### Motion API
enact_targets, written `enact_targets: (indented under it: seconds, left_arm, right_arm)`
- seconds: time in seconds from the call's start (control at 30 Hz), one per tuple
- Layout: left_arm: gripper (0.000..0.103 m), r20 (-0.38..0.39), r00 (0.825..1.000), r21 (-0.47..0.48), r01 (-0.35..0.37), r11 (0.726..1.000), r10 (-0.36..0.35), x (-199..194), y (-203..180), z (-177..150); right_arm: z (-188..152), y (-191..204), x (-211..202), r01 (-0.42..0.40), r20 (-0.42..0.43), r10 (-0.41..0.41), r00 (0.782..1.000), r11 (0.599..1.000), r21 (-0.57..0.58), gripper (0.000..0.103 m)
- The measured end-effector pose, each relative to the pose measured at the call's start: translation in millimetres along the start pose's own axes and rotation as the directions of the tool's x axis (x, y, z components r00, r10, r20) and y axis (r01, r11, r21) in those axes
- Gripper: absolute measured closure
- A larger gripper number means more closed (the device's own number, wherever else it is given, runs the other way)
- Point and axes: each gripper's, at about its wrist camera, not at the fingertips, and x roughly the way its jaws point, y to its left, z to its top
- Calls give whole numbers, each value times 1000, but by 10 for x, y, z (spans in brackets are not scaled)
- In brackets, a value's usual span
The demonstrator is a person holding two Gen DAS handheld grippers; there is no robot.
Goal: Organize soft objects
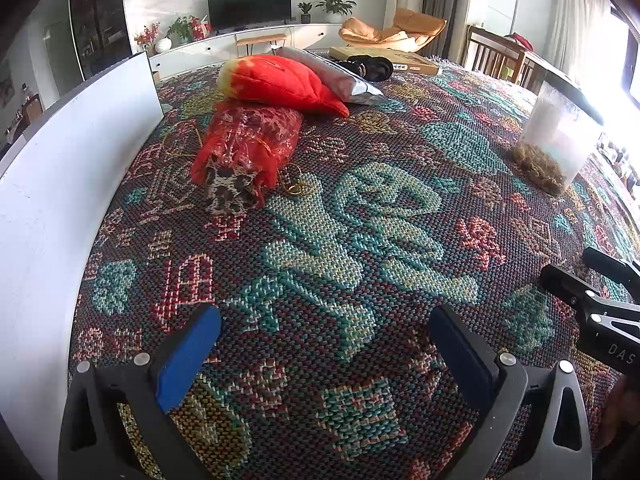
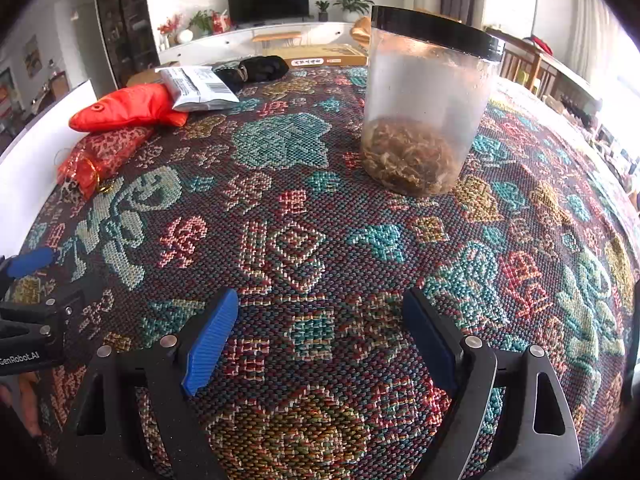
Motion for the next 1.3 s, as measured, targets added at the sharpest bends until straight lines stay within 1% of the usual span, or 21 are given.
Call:
enact_targets:
  seconds: [0.67, 0.87, 0.93, 1.0, 1.07, 1.1, 1.13, 1.2, 1.27, 1.3]
  left_arm:
    - [0, -1, 1000, 1, -1, 1000, 1, 1, -1, -2]
    - [0, -7, 1000, 11, -18, 1000, 18, 7, -42, 3]
    - [0, -12, 1000, 14, -16, 1000, 17, 11, -55, 8]
    - [0, -44, 999, 27, -8, 1000, 9, 15, -54, 40]
    - [0, -82, 997, 16, -10, 1000, 11, -3, -18, 118]
    - [0, -80, 997, 1, -7, 1000, 7, -52, 11, 187]
    - [0, -59, 998, -16, 7, 1000, -8, -129, 47, 281]
    - [0, 7, 1000, -39, 30, 999, -29, -314, 108, 542]
    - [0, 52, 998, -22, 26, 999, -25, -420, 136, 878]
    - [0, 60, 998, 4, 5, 1000, -5, -415, 128, 1054]
  right_arm:
    - [-1, -3, -4, -1, 0, 1, 1000, 1000, -1, 16]
    - [-2, -4, -5, -1, 0, 1, 1000, 1000, -1, 16]
    - [-4, -2, -6, -2, 0, 2, 1000, 1000, -1, 16]
    - [-1, -5, -5, -2, 0, 2, 1000, 1000, -1, 16]
    - [-1, -4, -5, -2, 0, 2, 1000, 1000, -1, 16]
    - [-2, -5, -6, -2, 0, 2, 1000, 1000, -1, 16]
    - [-2, -5, -6, -2, 0, 2, 1000, 1000, -1, 16]
    - [-2, -5, -6, -2, 0, 2, 1000, 1000, -1, 16]
    - [-3, -5, -7, -2, 0, 2, 1000, 1000, -1, 16]
    - [-4, -5, -7, -2, 0, 2, 1000, 1000, -1, 16]
